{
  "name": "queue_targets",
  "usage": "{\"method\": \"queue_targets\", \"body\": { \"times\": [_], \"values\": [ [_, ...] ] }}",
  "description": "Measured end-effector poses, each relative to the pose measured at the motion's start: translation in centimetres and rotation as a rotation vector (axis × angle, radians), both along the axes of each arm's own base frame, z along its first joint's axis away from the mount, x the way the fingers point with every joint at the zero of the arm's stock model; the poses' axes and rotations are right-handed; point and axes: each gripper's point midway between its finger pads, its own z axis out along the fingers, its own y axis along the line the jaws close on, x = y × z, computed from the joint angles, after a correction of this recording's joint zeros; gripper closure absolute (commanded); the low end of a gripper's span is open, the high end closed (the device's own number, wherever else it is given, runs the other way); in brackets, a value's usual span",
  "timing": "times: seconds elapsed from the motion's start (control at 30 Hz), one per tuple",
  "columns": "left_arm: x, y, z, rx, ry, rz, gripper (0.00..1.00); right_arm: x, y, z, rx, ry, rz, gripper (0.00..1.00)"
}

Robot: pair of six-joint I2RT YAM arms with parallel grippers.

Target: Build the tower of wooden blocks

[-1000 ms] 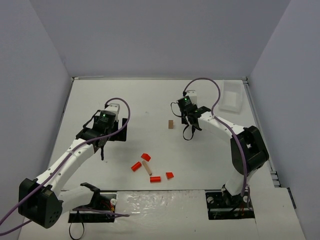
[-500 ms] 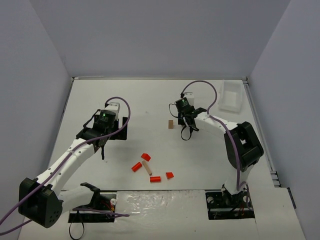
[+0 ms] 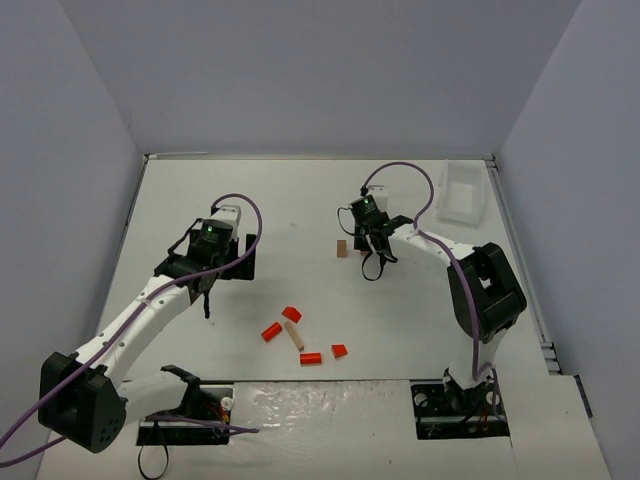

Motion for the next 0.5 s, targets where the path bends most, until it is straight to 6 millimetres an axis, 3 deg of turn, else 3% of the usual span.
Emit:
{"method": "queue_targets", "body": {
  "times": [0.5],
  "values": [
    [0.05, -0.03, -0.19, 0.002, 0.005, -0.001, 0.06, -0.32, -0.05, -0.46, 0.015, 0.013, -0.023, 1.0]
  ]
}}
